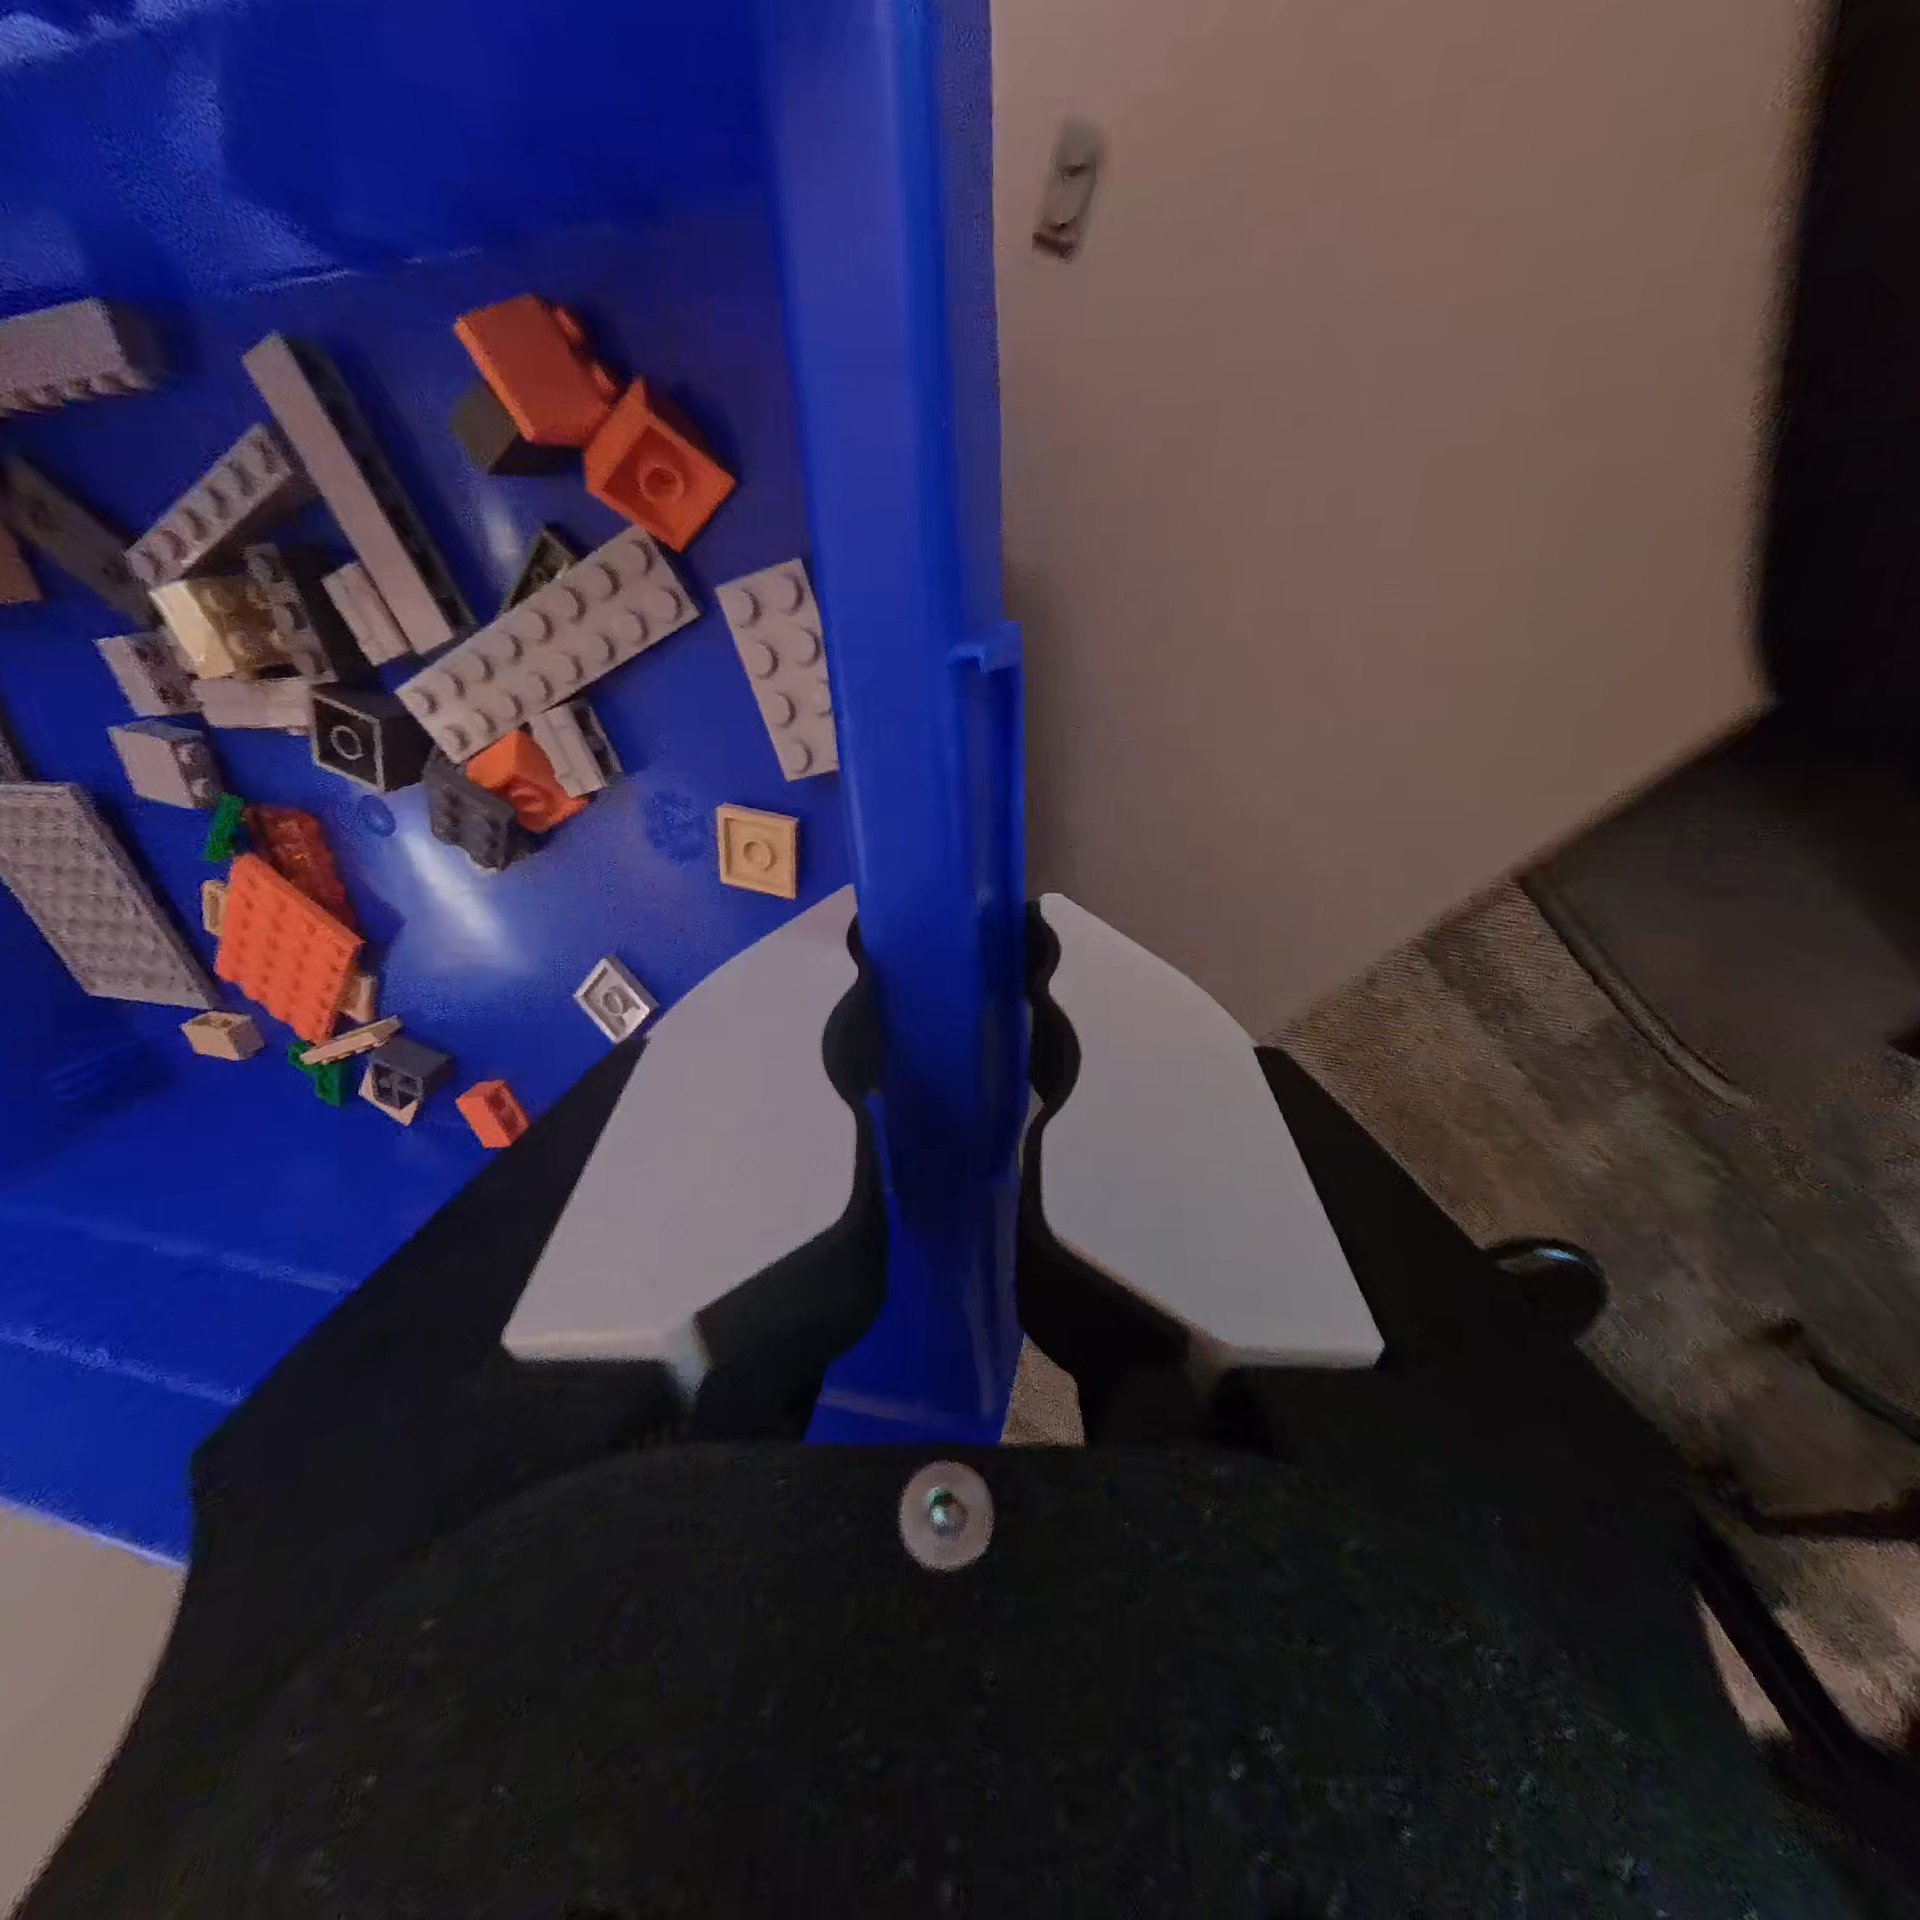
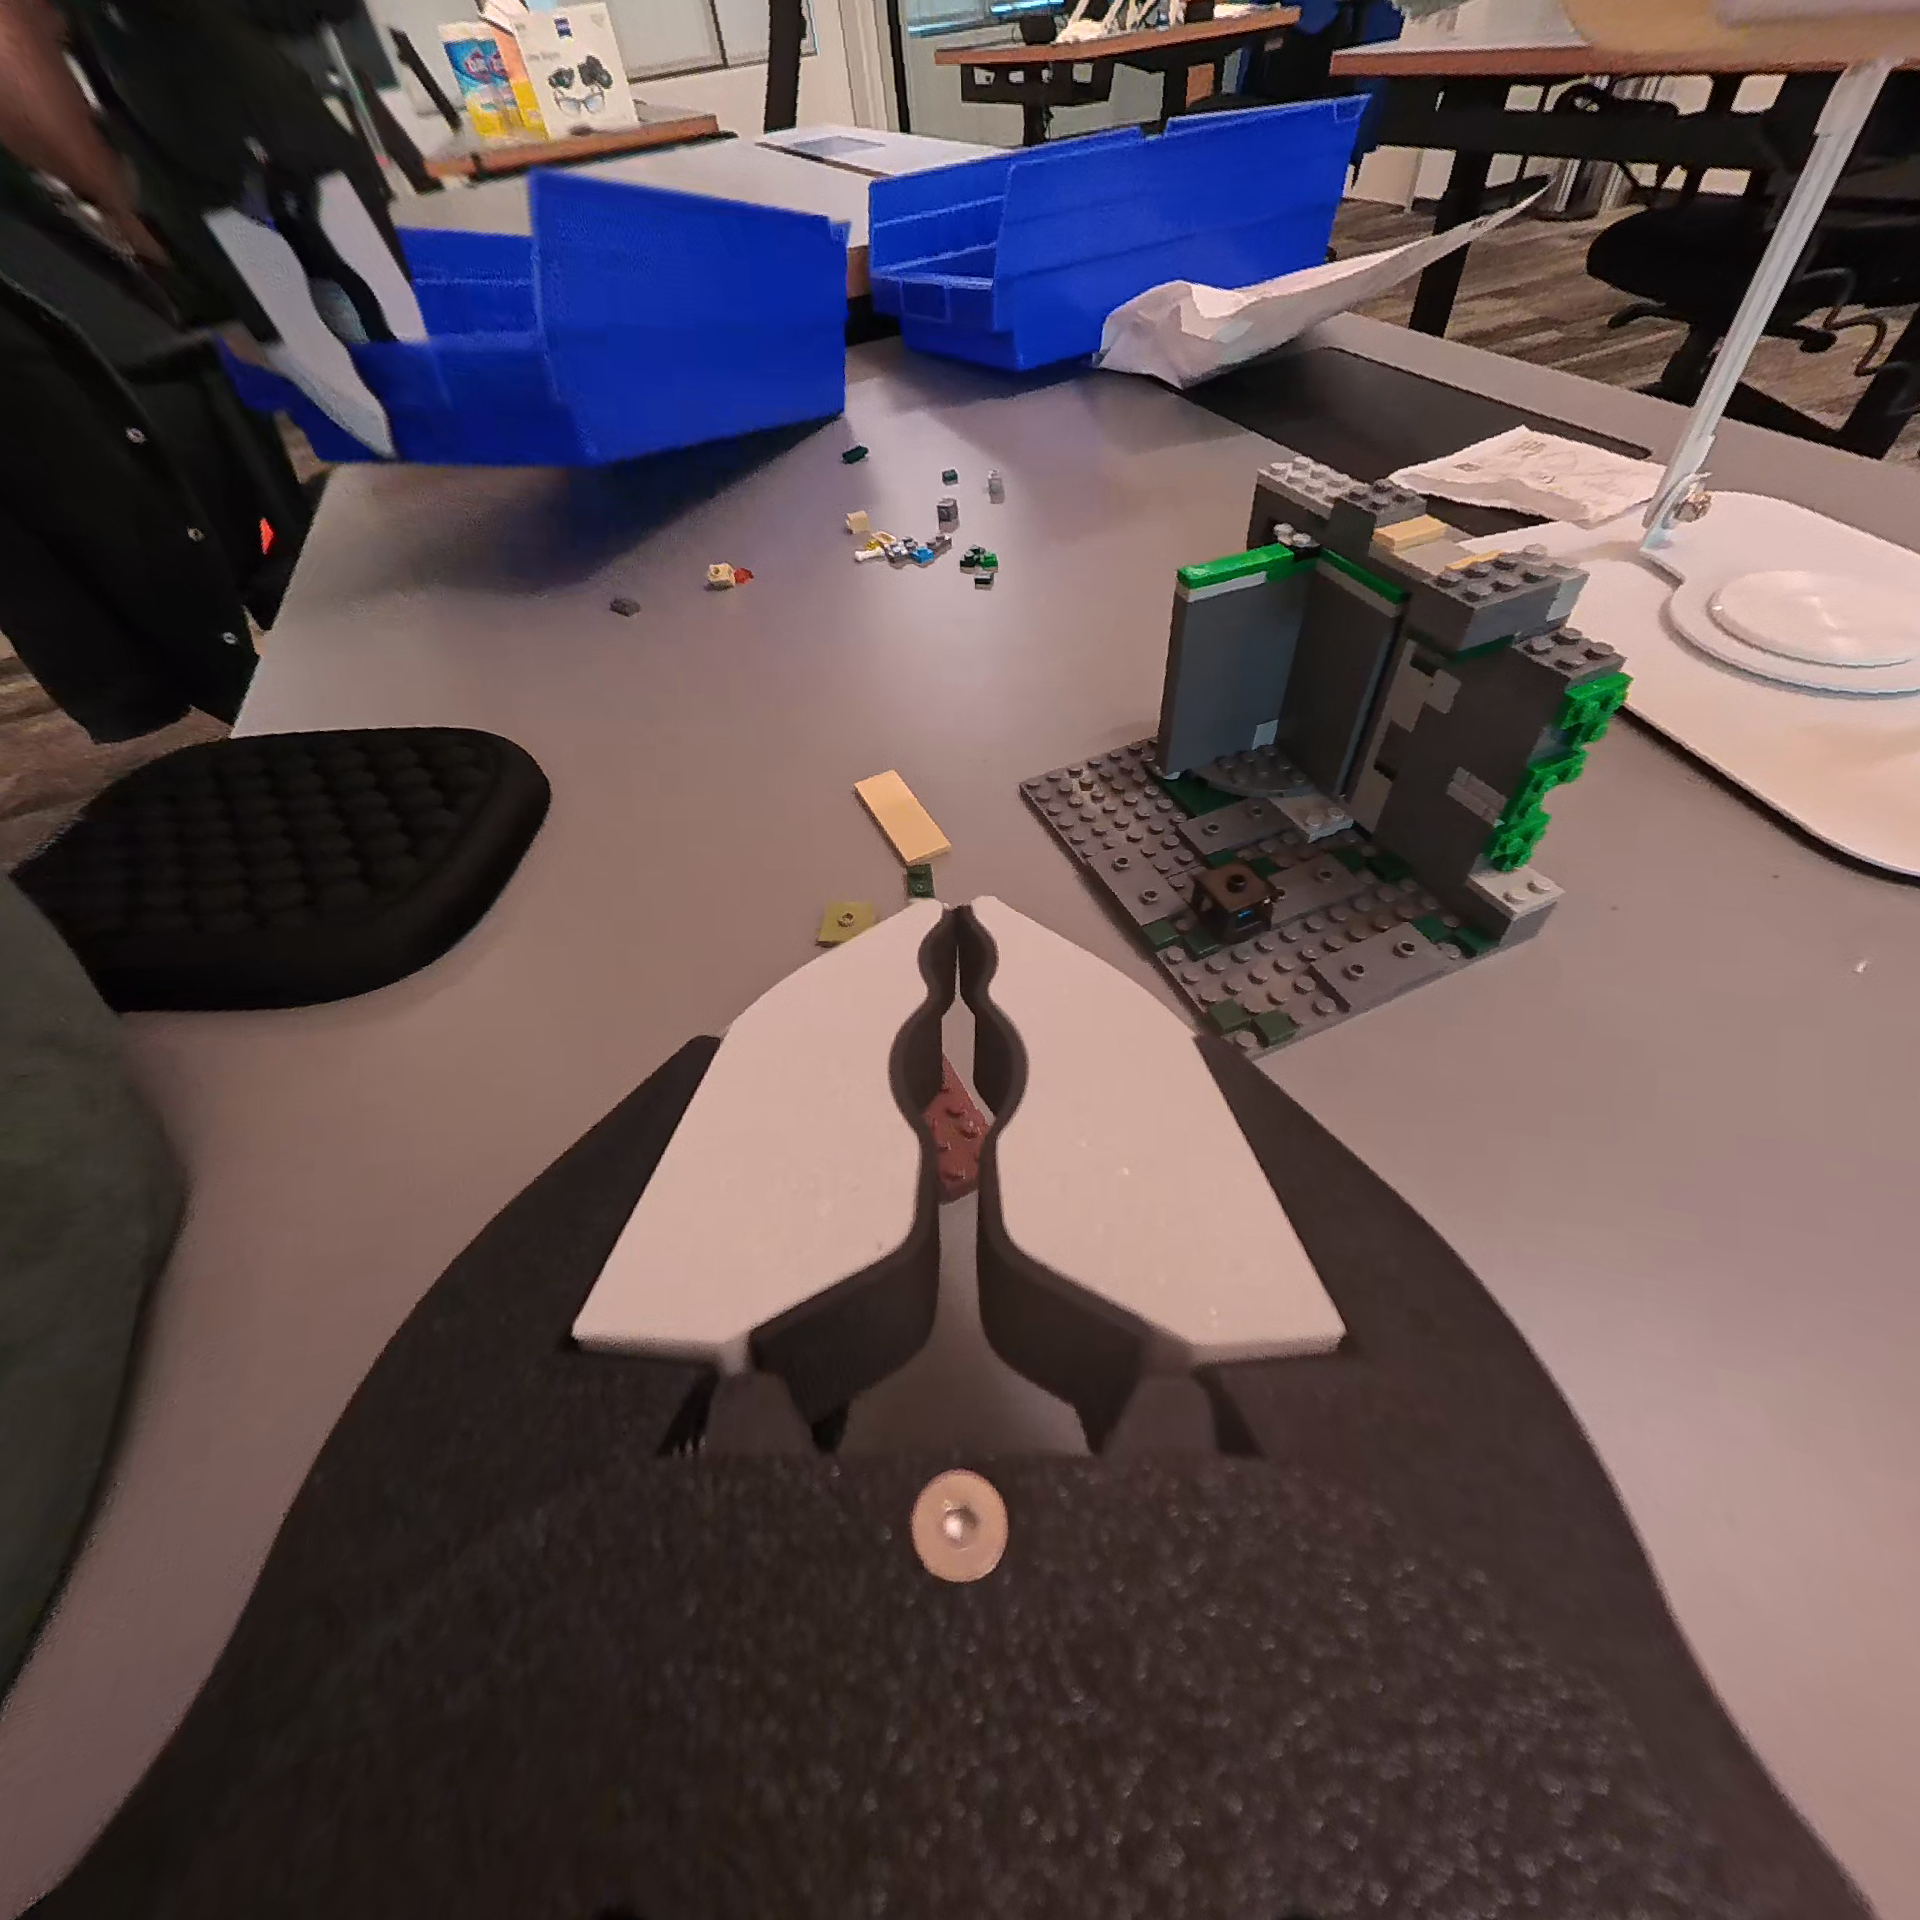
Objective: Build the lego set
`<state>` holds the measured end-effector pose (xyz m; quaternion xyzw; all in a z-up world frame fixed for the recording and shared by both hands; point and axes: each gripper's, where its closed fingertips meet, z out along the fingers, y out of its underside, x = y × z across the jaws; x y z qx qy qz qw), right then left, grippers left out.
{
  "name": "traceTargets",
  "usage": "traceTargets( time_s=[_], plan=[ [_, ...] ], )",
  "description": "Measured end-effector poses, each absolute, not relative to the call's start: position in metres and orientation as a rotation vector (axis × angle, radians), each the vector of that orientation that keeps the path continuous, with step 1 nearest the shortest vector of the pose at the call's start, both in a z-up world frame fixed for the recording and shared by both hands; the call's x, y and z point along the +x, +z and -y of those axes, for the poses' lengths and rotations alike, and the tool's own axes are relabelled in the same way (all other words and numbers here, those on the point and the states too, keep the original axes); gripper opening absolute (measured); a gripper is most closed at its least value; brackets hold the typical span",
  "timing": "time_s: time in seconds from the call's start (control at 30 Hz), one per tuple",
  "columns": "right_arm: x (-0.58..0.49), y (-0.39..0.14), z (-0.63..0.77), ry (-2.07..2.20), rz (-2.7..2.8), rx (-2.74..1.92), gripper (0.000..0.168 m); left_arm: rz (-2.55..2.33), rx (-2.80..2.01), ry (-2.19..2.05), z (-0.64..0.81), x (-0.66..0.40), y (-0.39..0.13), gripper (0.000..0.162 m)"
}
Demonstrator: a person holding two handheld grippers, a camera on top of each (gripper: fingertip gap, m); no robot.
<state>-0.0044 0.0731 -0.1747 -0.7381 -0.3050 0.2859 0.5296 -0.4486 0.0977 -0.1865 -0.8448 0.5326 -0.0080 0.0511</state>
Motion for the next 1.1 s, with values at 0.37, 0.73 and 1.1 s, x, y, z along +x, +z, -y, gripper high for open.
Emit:
traceTargets(
  time_s=[0.37, 0.73, 1.1],
  plan=[
    [-0.005, -0.170, -0.068, 0.693, 0.743, -1.739, 0.000, -1.716, -2.544, -0.127, -0.114, -0.475, -0.138, 0.028],
    [-0.007, -0.174, -0.068, 0.698, 0.744, -1.753, 0.000, -1.766, -2.452, -0.084, -0.088, -0.449, -0.190, 0.026],
    [-0.009, -0.177, -0.068, 0.709, 0.746, -1.763, 0.000, -1.675, -2.423, -0.111, -0.091, -0.439, -0.208, 0.035]
  ],
)
